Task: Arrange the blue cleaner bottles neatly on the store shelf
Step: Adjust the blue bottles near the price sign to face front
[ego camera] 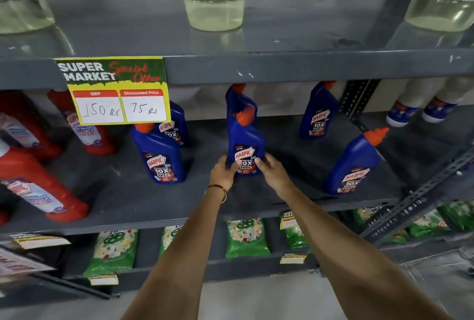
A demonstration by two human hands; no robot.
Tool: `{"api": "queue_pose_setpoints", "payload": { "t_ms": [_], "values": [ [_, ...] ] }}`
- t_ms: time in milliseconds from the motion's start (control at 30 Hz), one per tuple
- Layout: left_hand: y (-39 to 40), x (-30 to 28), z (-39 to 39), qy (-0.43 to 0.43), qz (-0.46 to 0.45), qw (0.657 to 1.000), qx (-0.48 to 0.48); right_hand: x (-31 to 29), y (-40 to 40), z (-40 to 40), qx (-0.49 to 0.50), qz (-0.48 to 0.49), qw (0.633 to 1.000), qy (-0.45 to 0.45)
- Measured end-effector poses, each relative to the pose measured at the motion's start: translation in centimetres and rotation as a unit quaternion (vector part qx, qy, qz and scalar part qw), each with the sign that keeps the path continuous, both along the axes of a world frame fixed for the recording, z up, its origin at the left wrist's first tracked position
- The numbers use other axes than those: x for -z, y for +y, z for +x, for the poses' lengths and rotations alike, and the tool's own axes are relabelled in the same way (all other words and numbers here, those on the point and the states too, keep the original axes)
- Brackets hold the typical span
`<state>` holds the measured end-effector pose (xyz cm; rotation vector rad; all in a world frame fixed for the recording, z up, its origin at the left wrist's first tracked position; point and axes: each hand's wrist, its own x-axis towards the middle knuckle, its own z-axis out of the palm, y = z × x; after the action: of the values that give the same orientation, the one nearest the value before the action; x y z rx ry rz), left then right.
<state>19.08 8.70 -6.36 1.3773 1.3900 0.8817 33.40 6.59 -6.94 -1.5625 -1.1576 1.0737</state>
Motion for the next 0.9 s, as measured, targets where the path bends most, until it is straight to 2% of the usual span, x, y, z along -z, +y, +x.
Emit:
{"api": "queue_pose_setpoints", "payload": {
  "t_ms": [900],
  "values": [
    [-6.1,0.4,-1.7,0.003,0.010,1.000,0.025,0.4,-6.9,0.0,-0.001,-0.011,0.999,-0.032]
  ]
}}
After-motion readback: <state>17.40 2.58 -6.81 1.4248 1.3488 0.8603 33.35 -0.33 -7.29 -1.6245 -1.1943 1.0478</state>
